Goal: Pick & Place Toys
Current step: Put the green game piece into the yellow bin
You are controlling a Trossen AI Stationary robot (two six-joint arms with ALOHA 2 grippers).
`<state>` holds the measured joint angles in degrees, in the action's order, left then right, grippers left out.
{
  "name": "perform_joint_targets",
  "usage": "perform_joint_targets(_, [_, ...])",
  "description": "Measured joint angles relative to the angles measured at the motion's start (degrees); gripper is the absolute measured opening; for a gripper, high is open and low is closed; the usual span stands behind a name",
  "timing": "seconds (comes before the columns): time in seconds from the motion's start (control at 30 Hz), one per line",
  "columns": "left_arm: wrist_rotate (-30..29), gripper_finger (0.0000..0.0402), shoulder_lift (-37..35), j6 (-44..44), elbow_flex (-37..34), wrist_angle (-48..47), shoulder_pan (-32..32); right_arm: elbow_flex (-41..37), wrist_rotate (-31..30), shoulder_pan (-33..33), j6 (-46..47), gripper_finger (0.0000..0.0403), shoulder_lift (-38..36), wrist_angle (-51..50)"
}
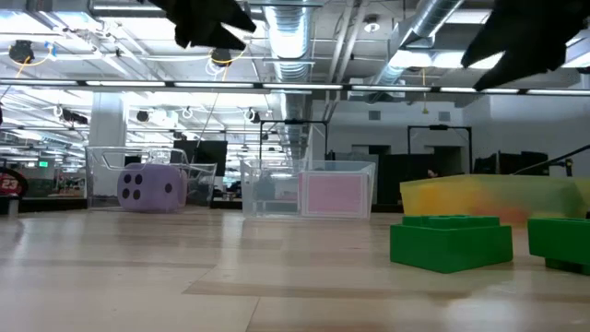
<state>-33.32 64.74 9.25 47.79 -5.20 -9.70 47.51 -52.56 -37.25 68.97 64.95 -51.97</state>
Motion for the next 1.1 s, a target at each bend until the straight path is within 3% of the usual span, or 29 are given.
perform_joint_targets(0.17, [1.9,0.0292,0.0,0.4,-1.3,0.9,-2.1,0.0,0.0,-3.6,-11.8,0.0368,-0.1,9.1])
perform_joint_targets(0.47, [6.9,0.0292,0.0,0.2,-4.6,11.6,-8.6,0.0,0.0,-7.1,-29.2,0.0367,-0.6,18.1])
perform_joint_targets(0.77, [6.9,0.0292,4.5,0.0,-4.6,17.9,-16.2,0.0,0.0,-5.7,-36.9,0.0368,-4.0,18.7])
perform_joint_targets(1.1, [6.8,0.0292,13.9,-6.7,-3.3,29.1,-17.0,0.0,0.0,-3.5,-44.2,0.0368,-5.4,21.6])
